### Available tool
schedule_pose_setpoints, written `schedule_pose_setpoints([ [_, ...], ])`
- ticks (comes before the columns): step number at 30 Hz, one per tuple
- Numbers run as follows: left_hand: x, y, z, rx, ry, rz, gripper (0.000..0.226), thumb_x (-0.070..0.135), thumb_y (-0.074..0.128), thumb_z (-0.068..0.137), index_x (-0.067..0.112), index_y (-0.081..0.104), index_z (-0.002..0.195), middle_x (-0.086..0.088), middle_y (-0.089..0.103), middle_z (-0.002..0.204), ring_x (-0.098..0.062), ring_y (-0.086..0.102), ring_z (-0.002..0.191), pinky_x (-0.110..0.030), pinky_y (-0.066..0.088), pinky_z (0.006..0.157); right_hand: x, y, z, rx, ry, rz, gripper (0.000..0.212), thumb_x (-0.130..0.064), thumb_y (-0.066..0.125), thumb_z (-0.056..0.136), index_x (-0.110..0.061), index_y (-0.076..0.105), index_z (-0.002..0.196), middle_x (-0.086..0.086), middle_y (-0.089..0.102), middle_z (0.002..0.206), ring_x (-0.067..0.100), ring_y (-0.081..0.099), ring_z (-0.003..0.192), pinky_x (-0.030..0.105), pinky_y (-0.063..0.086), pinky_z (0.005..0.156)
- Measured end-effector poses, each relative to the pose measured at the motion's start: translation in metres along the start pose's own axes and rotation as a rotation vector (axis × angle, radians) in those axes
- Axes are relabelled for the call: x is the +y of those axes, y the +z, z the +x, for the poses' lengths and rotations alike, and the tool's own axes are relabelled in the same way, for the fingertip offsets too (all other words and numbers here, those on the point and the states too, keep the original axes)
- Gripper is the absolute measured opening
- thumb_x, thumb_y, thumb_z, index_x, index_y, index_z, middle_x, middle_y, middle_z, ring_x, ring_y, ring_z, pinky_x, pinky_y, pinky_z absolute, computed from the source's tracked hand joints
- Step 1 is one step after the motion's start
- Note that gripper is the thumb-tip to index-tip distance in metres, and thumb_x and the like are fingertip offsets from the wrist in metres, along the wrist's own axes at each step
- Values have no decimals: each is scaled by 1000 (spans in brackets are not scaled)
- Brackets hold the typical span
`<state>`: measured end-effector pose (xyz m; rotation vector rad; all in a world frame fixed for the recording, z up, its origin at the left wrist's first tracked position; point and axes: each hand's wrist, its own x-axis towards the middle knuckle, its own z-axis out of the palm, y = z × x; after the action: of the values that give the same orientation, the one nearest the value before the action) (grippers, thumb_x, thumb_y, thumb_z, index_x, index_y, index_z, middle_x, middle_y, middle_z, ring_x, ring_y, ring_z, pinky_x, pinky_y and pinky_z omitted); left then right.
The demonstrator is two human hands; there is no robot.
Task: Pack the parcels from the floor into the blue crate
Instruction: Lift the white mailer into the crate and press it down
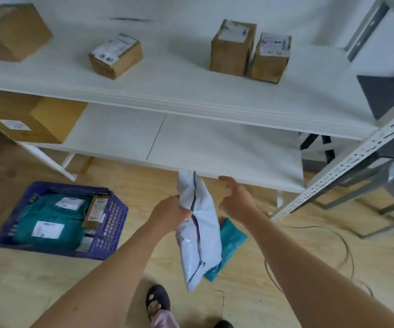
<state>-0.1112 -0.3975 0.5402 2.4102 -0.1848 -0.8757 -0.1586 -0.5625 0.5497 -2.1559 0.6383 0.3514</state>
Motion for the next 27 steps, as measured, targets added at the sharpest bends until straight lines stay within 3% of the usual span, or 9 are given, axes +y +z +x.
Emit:
schedule_pose_setpoints([
  [3,-11,-28,-16,93,-115,-309,20,20,61,81,4,60,93,-20,64,94,-33,64,85,-41,55,71,-18,13,-19,-213,-63,-139,65,7,45,83,-23,41,140,9,50,136,23,55,115,20,40,81],
  [6,-34,-57,-37,174,-209,-512,22,24,64,72,8,55,84,-18,58,90,-30,61,82,-52,53,81,-36,31,-41,-355,-98,-277,64,6,41,86,-21,37,143,8,48,139,21,50,124,24,41,95],
  [9,-56,-85,-63,239,-295,-771,7,7,60,87,5,56,92,-14,59,89,-25,59,75,-38,56,65,-56,49,-61,-480,-188,-487,66,0,49,88,-20,27,147,4,43,144,23,45,128,28,38,100],
  [11,-72,-105,-80,239,-341,-921,4,4,55,91,4,58,89,-13,61,83,-20,59,70,-30,56,53,-69,61,-73,-523,-186,-553,85,-8,65,83,-22,15,150,4,40,147,25,42,131,29,38,99],
  [15,-107,-144,-112,268,-354,-1155,17,6,48,95,4,58,81,-13,62,79,-21,60,71,-25,56,44,-100,96,-85,-376,-185,-468,98,-29,82,69,-17,25,147,3,40,145,23,39,133,30,35,104],
  [18,-135,-177,-137,297,-336,-1276,17,10,46,97,3,56,86,-15,62,82,-23,61,74,-28,57,51,-136,127,-90,-224,-245,-256,46,-29,73,77,-18,55,118,5,61,115,25,57,107,34,45,87],
  [20,-156,-200,-152,285,-287,-1302,15,15,47,98,4,57,96,-15,64,86,-23,63,76,-30,58,56,-168,145,-97,-134,-255,-53,4,-22,59,88,-21,57,92,5,62,87,25,58,85,33,45,67],
  [23,-187,-233,-170,254,-204,-1305,29,33,50,96,7,57,106,-13,67,93,-22,66,85,-35,57,70,-214,175,-109,-24,-262,-3,18,-20,45,95,-17,53,79,1,52,65,22,48,69,26,30,50],
  [27,-241,-275,-192,359,-157,-1134,40,49,50,91,12,58,104,-6,63,102,-19,61,97,-34,52,79,-267,220,-124,46,-222,69,22,-16,40,96,-12,47,77,3,48,67,23,45,69,28,29,52],
])
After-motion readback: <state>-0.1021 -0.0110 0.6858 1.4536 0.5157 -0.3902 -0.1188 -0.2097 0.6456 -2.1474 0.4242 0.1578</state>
